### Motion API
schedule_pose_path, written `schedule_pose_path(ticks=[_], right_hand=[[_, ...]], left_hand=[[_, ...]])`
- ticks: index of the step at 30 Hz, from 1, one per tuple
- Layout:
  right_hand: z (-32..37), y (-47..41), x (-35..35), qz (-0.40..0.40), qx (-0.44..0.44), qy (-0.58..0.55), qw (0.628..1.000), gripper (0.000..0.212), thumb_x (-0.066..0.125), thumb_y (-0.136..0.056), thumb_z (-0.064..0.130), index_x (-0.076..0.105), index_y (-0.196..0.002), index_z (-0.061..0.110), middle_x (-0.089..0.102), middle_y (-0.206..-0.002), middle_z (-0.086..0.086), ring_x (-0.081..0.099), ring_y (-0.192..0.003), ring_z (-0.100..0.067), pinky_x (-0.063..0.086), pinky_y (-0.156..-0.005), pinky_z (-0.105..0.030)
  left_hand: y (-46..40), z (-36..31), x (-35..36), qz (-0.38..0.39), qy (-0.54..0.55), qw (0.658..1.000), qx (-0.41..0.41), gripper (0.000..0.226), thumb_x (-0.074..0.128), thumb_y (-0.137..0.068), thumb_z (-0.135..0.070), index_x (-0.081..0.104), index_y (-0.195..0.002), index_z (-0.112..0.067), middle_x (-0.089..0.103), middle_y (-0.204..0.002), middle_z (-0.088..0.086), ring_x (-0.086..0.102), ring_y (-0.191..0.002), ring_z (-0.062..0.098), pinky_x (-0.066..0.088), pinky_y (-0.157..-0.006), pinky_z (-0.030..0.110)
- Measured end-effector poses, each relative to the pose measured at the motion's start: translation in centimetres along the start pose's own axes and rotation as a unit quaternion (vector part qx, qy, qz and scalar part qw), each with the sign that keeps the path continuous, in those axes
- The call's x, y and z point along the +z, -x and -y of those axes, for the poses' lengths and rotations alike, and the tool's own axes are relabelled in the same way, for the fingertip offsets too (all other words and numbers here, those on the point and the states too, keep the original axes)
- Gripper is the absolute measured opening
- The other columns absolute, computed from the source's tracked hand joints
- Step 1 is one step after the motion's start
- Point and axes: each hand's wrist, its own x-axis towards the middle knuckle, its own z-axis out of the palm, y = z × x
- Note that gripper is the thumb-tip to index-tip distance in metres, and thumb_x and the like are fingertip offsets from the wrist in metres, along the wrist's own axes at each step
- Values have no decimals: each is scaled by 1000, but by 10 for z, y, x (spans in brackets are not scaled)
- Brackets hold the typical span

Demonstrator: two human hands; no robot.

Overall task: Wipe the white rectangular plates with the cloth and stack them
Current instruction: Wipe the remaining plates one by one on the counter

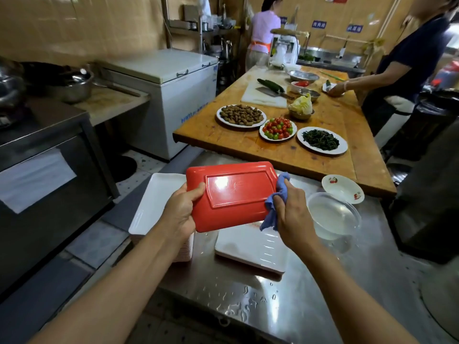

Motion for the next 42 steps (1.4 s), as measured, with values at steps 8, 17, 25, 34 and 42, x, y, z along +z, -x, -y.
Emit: schedule_pose_path(ticks=[8,17,25,34,42], right_hand=[[9,-4,19,-66,32,-31,997,10,41,-98,18,43,-94,27,58,-51,10,62,-56,-8,48,-55,-22],[49,-20,41,22,31,-120,992,5,49,-95,18,45,-94,21,60,-71,0,57,-49,0,42,-44,-17],[55,-14,53,66,19,-108,992,9,51,-93,14,47,-91,21,62,-75,7,59,-52,-9,49,-51,-25],[35,-10,57,69,40,-90,993,4,51,-92,15,51,-96,17,65,-72,-2,56,-49,-6,44,-49,-22],[28,-8,59,83,59,-97,990,5,49,-94,14,51,-99,15,64,-79,-6,58,-58,-16,46,-53,-26]], left_hand=[[3,-23,-36,-16,1,999,34,18,51,-94,-11,61,-103,-24,75,-85,1,72,-75,17,55,-59,37],[10,-59,-70,-77,-516,779,348,13,65,-87,-19,61,-99,-17,64,-82,0,63,-78,23,51,-71,35],[20,-38,-95,-9,-746,495,445,21,73,-67,5,68,-83,-7,63,-70,9,63,-65,27,47,-39,33],[14,1,-124,31,-786,479,390,42,83,-51,7,73,-86,-14,66,-74,2,64,-67,22,46,-35,28],[-2,13,-135,51,-816,502,282,40,81,-68,-11,66,-105,-15,63,-101,4,60,-93,23,48,-52,32]])
